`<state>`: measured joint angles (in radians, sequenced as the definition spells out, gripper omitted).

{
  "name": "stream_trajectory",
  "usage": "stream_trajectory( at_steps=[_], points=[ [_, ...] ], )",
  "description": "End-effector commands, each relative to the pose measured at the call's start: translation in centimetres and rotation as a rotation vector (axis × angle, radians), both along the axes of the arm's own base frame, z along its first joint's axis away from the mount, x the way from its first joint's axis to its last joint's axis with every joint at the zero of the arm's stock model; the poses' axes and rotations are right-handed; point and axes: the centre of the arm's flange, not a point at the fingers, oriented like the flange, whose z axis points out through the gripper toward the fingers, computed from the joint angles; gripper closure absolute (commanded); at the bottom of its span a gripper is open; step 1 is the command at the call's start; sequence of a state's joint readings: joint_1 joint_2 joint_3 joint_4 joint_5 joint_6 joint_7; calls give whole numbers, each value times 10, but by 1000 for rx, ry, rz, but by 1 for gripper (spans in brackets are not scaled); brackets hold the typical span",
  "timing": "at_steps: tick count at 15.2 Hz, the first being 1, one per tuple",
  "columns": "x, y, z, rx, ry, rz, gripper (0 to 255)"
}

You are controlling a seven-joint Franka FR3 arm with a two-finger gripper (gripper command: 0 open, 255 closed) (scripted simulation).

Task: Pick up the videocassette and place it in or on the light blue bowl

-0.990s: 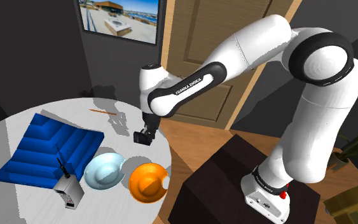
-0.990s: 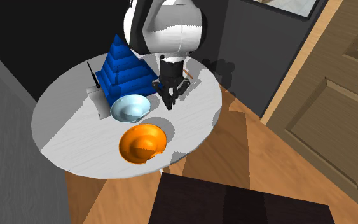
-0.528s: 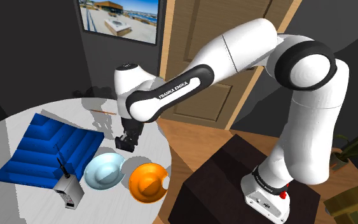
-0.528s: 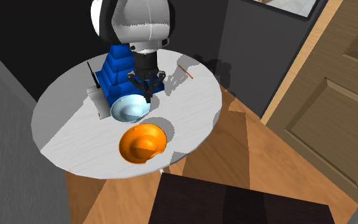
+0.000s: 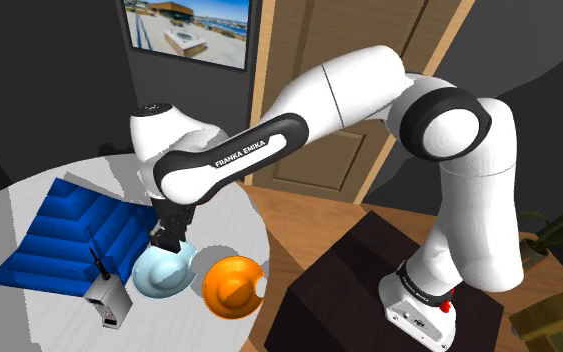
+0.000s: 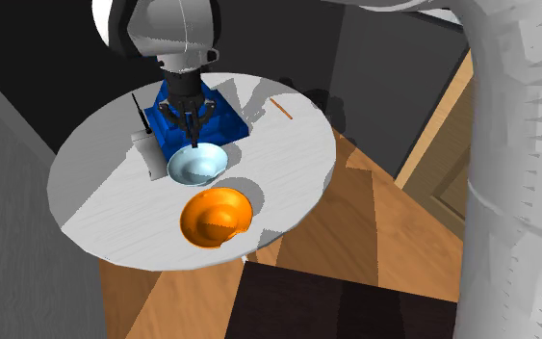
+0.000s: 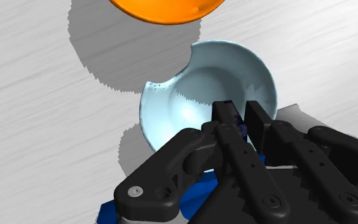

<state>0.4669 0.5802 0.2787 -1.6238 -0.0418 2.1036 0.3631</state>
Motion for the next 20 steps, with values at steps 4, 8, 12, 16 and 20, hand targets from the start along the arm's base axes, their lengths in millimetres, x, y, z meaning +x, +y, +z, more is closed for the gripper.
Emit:
stream_trajectory(
  at_steps=[4,8,12,16,20],
  points=[
    [0,4,-25,0,0,-1,255],
    [0,4,-46,0,0,-1,255],
    [0,4,-67,0,0,-1,255],
    [0,4,-90,0,0,-1,255],
    [0,4,-90,0,0,-1,255]
  ],
)
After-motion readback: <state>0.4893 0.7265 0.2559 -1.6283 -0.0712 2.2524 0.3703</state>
